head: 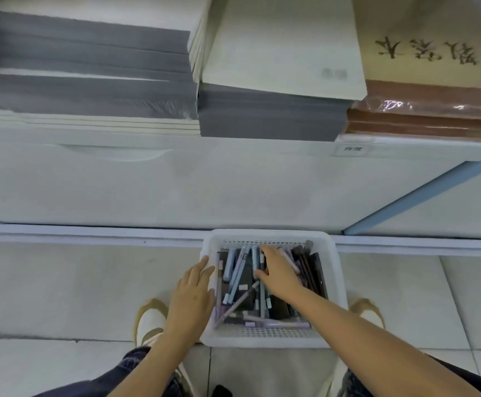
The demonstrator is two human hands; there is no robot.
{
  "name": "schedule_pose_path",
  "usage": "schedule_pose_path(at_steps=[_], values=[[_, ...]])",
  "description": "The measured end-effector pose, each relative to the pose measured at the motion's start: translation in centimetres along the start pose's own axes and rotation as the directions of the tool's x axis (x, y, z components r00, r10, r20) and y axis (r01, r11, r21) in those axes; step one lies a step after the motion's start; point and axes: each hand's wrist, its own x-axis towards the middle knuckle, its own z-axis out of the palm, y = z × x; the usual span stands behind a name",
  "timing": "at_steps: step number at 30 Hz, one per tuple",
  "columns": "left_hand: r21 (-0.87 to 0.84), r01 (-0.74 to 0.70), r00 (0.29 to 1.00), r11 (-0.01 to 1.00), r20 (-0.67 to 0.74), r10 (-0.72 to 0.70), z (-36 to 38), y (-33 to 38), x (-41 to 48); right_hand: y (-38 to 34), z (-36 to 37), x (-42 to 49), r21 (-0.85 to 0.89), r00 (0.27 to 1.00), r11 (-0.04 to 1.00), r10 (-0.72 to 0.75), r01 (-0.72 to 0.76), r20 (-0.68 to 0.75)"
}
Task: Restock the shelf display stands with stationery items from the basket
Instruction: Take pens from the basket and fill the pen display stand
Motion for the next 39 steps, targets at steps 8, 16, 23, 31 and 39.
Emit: schedule_pose_path(at_steps=[8, 16, 23, 31, 39], values=[[-0.019, 0.024, 1.0, 1.0, 0.007, -0.024, 0.5, -0.4, 0.0, -0.1, 2.4, 0.2, 0.185, 0.998, 0.981, 0.062, -0.059, -0.007], [-0.026, 0.013, 0.999, 1.0, -0.042, -0.014, 0.0, 0.2, 0.3, 0.4, -2.2, -0.7, 0.206, 0.999, 0.978, -0.032, 0.036, -0.024], [-0.61, 0.231, 0.962, 0.758, 0.261, -0.083, -1.0, 4.5, 2.0, -3.8, -5.9, -1.7, 0.534, 0.997, 0.843, -0.08, 0.073, -0.01], [-0.79, 0.403, 0.897, 0.461, 0.441, -0.028, -0.9, 4.9, 1.6, -5.5, -3.7, -2.5, 0.723, 0.992, 0.691, -0.09, -0.005, 0.093], [-0.696, 0.43, 0.903, 0.575, 0.337, -0.268, -1.2, 0.9, 1.0, -0.1, -0.4, -4.2, -0.106, 0.913, 0.994, 0.014, 0.032, 0.409]])
